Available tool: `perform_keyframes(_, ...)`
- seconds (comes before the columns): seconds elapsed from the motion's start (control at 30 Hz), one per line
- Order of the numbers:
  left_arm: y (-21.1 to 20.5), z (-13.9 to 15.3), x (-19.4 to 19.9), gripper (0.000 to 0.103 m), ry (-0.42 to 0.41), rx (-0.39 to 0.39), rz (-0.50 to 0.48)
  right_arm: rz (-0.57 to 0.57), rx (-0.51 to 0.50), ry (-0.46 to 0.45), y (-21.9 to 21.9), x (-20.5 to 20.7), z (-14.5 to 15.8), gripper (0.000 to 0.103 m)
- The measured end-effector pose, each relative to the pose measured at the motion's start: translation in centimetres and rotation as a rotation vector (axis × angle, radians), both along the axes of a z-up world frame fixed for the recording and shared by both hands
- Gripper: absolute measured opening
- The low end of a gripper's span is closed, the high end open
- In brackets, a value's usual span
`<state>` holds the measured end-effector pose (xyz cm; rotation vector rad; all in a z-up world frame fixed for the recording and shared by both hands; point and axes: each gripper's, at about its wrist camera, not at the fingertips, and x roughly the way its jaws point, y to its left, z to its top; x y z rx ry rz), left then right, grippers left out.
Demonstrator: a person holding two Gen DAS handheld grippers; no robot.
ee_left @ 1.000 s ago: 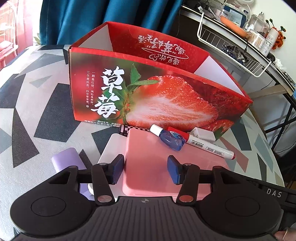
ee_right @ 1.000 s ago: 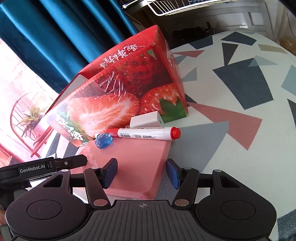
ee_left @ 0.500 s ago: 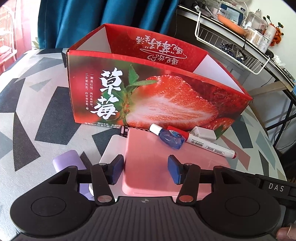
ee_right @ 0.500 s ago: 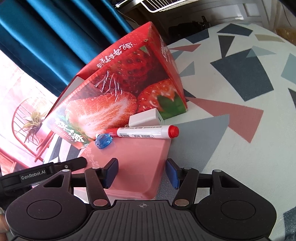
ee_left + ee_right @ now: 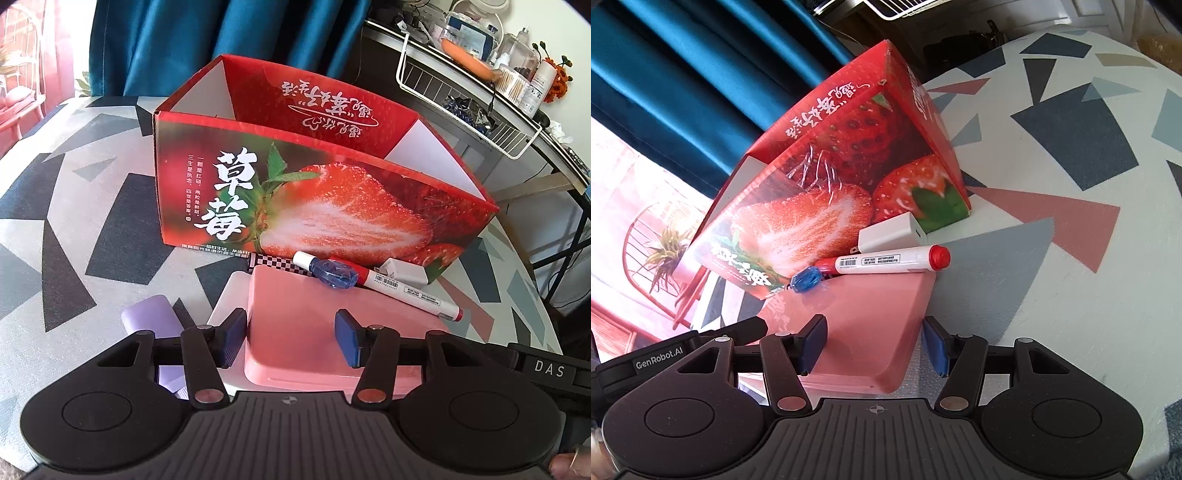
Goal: Organize rigid objects
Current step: 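Grasp the pink-lidded white case with the left gripper and lift it, then lower the pink-lidded case into the red box with the left gripper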
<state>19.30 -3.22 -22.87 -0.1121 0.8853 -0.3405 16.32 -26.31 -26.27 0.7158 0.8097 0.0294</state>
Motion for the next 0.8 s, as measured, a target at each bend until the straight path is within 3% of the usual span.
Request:
perform_keyframes(0.3, 1.0, 0.7, -0.8, 0.054, 0.011, -0.004, 0.030, 0.026, 0.011, 0.022, 0.8, 0.0, 0.3, 0.054)
perform_keyframes(0.8, 2.0, 2.2, -1.7, 0.054, -0.039, 0.009, 0.049, 0.079, -0.038, -0.022, 2.3, -0.3, 2.3, 0.054)
